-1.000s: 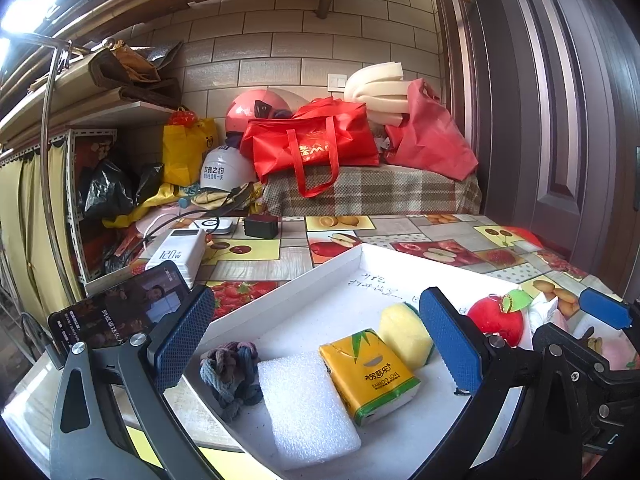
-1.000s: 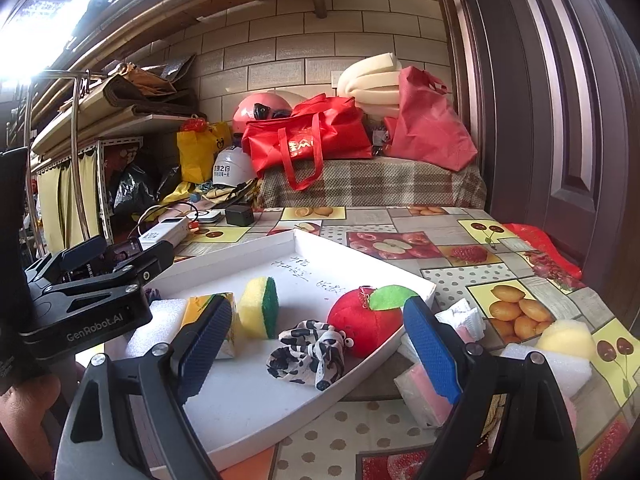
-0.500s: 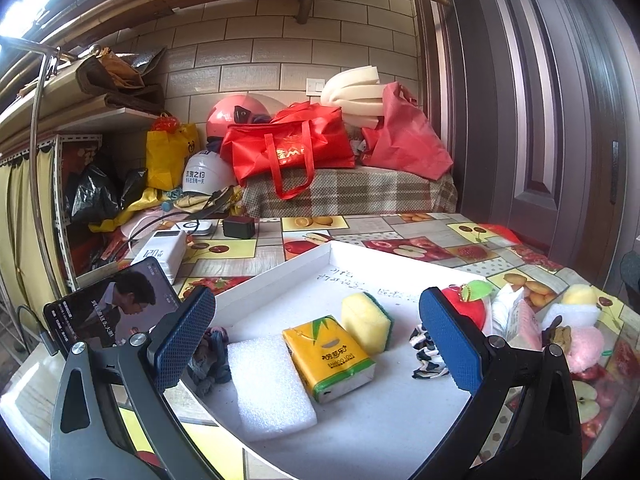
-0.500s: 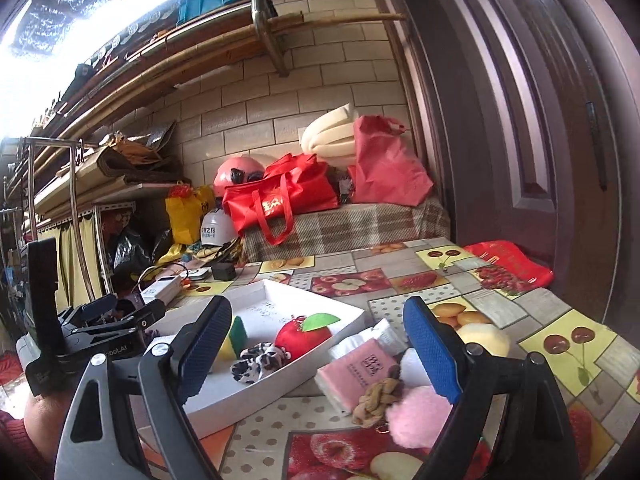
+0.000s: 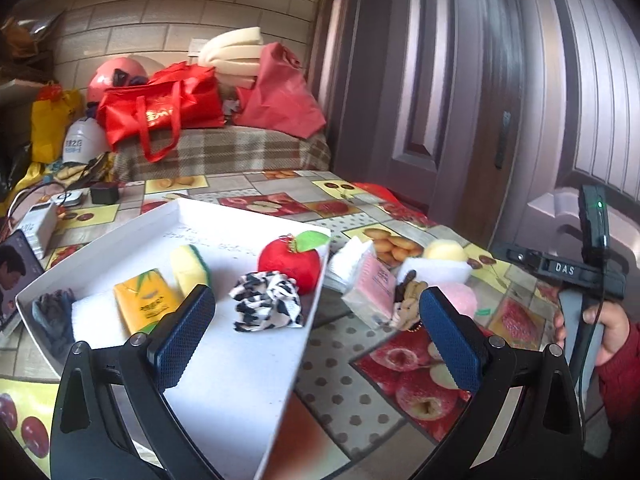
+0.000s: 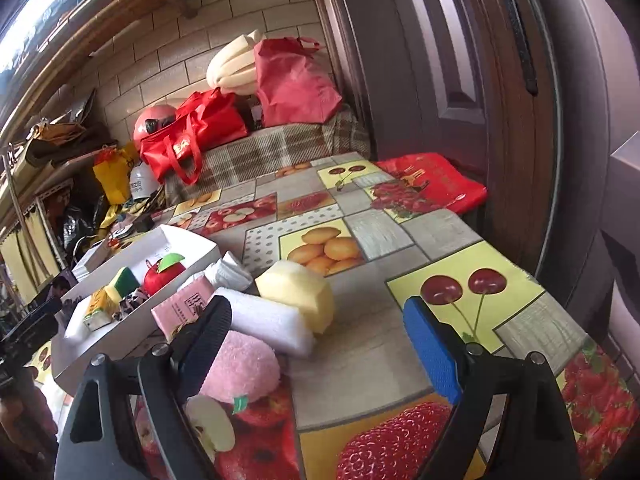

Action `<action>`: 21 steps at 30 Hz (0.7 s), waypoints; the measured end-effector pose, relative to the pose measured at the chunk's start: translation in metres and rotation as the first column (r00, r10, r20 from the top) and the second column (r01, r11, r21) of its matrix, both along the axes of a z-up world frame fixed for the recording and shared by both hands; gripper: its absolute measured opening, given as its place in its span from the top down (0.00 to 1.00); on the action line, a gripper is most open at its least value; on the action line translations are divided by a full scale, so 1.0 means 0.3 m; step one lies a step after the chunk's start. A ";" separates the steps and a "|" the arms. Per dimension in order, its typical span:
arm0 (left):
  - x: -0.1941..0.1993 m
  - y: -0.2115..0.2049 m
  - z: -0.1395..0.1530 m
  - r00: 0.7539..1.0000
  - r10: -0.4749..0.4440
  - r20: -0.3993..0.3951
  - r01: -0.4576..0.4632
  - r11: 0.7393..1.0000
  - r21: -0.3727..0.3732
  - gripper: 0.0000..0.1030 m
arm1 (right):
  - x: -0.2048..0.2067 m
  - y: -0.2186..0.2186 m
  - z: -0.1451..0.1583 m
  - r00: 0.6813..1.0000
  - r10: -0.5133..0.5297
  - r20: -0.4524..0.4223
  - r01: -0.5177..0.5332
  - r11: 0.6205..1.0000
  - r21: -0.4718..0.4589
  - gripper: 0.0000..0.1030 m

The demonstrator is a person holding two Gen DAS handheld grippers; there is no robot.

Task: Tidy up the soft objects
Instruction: 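Move both open tools from the box back to the pile of soft objects, then grasp the knotted rope with the left tool while the right tool grasps the pink plush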

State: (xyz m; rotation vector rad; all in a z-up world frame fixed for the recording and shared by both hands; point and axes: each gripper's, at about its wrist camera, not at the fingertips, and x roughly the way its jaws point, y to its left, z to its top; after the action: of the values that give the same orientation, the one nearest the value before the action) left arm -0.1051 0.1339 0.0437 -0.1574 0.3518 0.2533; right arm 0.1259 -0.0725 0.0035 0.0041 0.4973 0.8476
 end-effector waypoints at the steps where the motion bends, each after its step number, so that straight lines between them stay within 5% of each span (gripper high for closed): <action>1: 0.021 -0.030 -0.001 1.000 -0.017 -0.019 0.017 1.000 0.018 0.00 | -0.003 0.007 -0.005 0.999 0.042 -0.014 -0.042 0.999 -0.016 0.14; 7: 0.102 -0.079 -0.022 0.993 -0.046 -0.109 0.047 0.999 0.010 0.00 | -0.164 0.166 -0.027 0.955 0.280 0.101 -0.248 0.936 -0.250 0.15; 13: 0.131 -0.076 -0.038 0.985 -0.061 -0.161 0.063 0.998 0.001 0.00 | -0.176 0.324 -0.108 0.942 0.321 0.099 -0.238 0.847 -0.476 0.26; 15: 0.152 -0.082 -0.044 0.980 -0.073 -0.184 0.074 0.997 0.002 0.00 | -0.145 0.322 -0.116 0.952 0.288 0.107 -0.198 0.840 -0.505 0.44; 21: 0.224 -0.116 -0.064 0.960 -0.136 -0.243 0.142 0.990 0.007 0.06 | -0.100 0.118 -0.054 0.967 0.235 0.093 -0.184 0.908 -0.376 0.49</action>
State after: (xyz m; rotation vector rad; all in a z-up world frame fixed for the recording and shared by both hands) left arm -0.0380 0.0991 0.0244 -0.0763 0.6003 0.1370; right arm 0.0959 -0.0371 -0.0126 -0.4559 0.5261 0.9483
